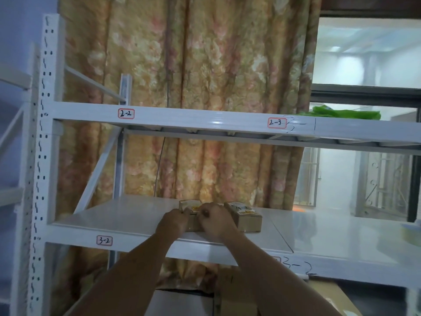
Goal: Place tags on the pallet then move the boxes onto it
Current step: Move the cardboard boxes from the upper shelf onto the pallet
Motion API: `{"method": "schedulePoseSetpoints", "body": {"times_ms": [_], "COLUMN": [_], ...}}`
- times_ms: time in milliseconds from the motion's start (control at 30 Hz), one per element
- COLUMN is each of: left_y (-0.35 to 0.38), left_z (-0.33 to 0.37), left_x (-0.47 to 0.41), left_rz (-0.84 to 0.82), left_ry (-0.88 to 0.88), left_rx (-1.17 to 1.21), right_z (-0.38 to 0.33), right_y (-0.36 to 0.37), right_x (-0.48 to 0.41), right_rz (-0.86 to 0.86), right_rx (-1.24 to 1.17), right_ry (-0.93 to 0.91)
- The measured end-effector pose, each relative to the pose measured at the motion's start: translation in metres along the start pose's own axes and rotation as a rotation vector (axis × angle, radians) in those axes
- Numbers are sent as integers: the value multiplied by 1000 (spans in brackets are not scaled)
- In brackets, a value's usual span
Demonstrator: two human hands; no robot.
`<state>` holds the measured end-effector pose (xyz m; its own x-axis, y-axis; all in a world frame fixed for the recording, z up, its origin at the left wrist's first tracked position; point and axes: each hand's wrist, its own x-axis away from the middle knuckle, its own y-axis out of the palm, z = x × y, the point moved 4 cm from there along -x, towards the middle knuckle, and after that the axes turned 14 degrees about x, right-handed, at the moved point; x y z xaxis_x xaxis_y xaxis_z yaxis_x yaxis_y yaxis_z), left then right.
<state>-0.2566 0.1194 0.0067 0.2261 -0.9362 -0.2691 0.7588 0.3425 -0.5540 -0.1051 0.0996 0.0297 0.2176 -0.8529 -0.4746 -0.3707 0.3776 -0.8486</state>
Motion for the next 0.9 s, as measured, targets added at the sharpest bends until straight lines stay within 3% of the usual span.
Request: {"method": "schedulePoseSetpoints", "body": {"times_ms": [133, 300, 600, 733, 900], "left_y": [-2, -7, -1, 20, 58], "left_z": [0, 6, 23, 40, 66], "left_x": [0, 8, 34, 48, 81], "left_rz": [25, 52, 102, 21, -79], "left_ry": [-31, -39, 59, 103, 97], "left_rx": [127, 359, 843, 894, 915], "right_z": [13, 20, 26, 47, 88], "right_y": [1, 11, -14, -29, -54], "right_x": [-4, -7, 21, 52, 98], "right_rz": [-3, -50, 219, 364, 429], "right_rx": [-177, -240, -381, -493, -450], "right_ry": [254, 377, 434, 566, 643]}}
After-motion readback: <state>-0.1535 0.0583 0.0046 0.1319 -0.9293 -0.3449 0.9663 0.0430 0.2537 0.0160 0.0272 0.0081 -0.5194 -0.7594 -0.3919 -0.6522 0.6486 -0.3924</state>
